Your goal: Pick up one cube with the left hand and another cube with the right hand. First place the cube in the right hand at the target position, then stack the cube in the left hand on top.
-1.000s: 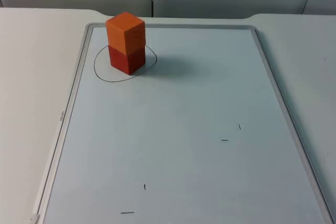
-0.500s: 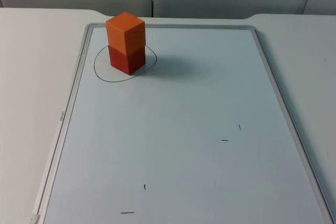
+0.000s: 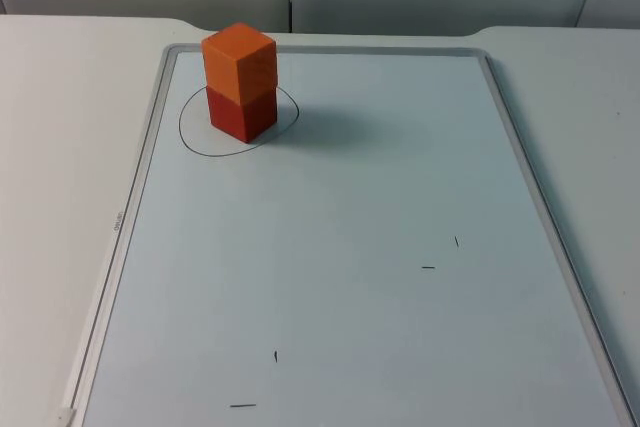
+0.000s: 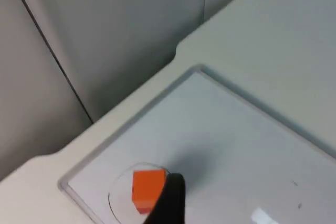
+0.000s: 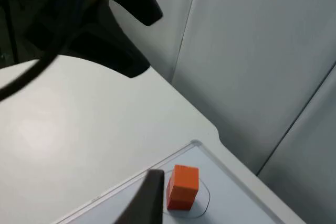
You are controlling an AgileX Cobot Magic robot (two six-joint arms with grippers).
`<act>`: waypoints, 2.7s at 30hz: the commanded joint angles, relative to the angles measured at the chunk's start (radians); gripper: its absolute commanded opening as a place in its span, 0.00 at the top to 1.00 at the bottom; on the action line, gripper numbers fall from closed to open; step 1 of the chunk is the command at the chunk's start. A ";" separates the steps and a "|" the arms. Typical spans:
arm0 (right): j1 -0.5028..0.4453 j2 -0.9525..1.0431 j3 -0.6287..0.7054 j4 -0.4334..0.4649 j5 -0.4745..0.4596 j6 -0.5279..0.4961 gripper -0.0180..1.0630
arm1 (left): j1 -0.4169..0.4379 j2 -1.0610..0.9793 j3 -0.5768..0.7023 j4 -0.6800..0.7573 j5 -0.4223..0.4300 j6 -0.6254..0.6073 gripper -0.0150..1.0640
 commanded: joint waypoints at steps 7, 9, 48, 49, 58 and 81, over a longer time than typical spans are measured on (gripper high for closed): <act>0.004 -0.169 0.410 0.012 -0.282 -0.003 0.16 | -0.004 -0.249 0.398 0.002 -0.151 0.014 0.25; 0.004 -0.229 0.541 0.030 -0.364 0.004 0.16 | -0.004 -0.326 0.514 0.002 -0.209 0.005 0.25; 0.004 -0.576 1.053 0.061 -0.528 0.023 0.16 | -0.004 -1.526 1.405 0.330 -0.043 -0.405 0.25; 0.004 -0.576 1.053 0.061 -0.528 0.023 0.16 | -0.004 -1.535 1.405 0.330 -0.030 -0.405 0.25; 0.004 -0.576 1.053 0.069 -0.537 0.023 0.16 | -0.004 -1.535 1.414 0.335 -0.008 -0.405 0.25; 0.004 -0.576 1.053 0.069 -0.545 0.029 0.16 | -0.004 -1.535 1.459 0.359 -0.139 -0.455 0.25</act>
